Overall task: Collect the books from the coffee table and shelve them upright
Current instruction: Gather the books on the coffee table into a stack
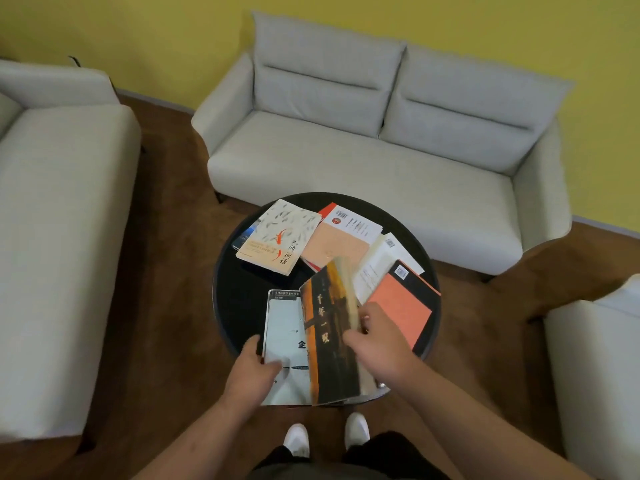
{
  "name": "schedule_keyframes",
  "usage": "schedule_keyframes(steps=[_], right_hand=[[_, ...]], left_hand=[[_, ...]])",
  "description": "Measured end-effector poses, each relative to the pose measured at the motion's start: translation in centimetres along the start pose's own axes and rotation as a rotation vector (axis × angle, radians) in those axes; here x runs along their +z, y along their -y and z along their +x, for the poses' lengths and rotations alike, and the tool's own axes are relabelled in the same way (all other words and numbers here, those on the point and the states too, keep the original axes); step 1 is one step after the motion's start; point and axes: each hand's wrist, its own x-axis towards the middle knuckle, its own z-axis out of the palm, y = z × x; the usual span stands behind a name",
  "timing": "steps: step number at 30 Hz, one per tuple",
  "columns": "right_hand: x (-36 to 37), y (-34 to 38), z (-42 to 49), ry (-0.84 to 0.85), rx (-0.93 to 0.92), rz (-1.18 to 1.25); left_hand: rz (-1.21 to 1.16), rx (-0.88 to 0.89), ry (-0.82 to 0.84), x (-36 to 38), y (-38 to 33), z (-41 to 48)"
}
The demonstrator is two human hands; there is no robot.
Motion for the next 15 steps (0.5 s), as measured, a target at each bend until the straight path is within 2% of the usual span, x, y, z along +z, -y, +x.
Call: schedule_keyframes(steps=[2, 5, 8, 10, 12, 15], right_hand=[[1.4, 1.4, -0.2, 0.057, -0.076, -0.074], [3.2, 2.1, 0.2, 0.190, -0.122, -0.185], [4.2, 1.6, 0.9, 0.357, -0.081, -0.145], [4.8, 0.6, 1.5, 0.407, -0.082, -0.172], [5.1, -0.7, 2.4, 0.420, -0.095, -0.290], [5.0, -2.1, 3.3, 0.319, -0.082, -0.324]], left_hand=[[-0.099, 0.059, 0.048, -0.7, -0.6, -0.7], [-0.342, -0.062, 0.186, -2.0, -1.4, -1.9], [-0.601, -0.131, 0.237, -3.3, -1.4, -2.1], [-0.720, -0.141, 0.237, -3.5, -1.6, -2.1], [-0.659, -0.095, 0.124, -3.0, -1.9, -2.2], [-0.212, 0.036, -0.165, -2.6, -2.0, -1.3]])
